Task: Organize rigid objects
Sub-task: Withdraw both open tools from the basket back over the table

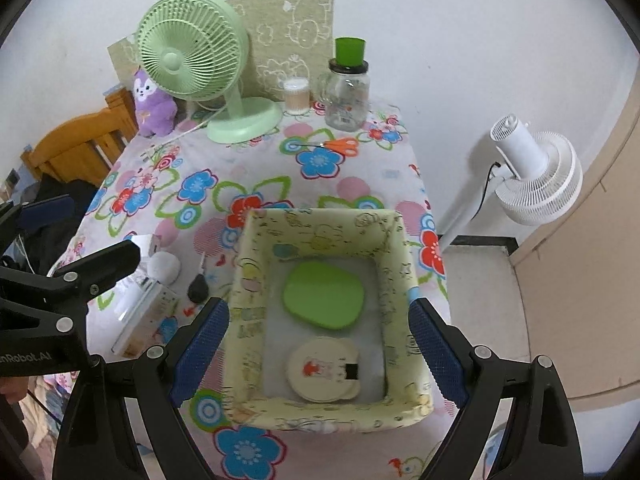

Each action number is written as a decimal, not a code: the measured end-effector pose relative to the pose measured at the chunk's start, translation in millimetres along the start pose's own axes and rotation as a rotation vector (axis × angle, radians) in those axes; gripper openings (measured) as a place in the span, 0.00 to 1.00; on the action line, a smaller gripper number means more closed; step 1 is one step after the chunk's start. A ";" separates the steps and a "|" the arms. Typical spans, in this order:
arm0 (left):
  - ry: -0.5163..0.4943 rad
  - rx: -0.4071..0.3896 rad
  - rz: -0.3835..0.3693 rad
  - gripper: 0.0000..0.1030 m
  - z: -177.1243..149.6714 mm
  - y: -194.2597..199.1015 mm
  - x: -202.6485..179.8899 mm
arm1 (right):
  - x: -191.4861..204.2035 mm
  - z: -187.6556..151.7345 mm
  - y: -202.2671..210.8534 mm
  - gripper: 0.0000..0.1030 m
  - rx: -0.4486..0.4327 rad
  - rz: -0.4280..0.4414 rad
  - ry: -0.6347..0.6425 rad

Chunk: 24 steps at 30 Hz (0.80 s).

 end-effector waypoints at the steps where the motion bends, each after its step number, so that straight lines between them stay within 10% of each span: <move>1: 0.005 -0.004 0.003 0.99 -2.4 2.9 4.3 | 5.3 0.1 2.1 0.90 -0.002 0.001 0.001; 24: 0.070 -0.086 -0.014 0.99 -56.2 54.5 102.8 | 113.5 -5.1 42.9 0.90 -0.076 0.032 0.000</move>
Point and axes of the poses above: each gripper's, at about its wrist camera, not at the fingertips, and y roughly against the way its jaws point, x to its left, z to its top, the point moved 8 cm from there along -y, roughly the way its jaws point, and after that the axes turned 7 degrees about -y, right-handed, at the moved point
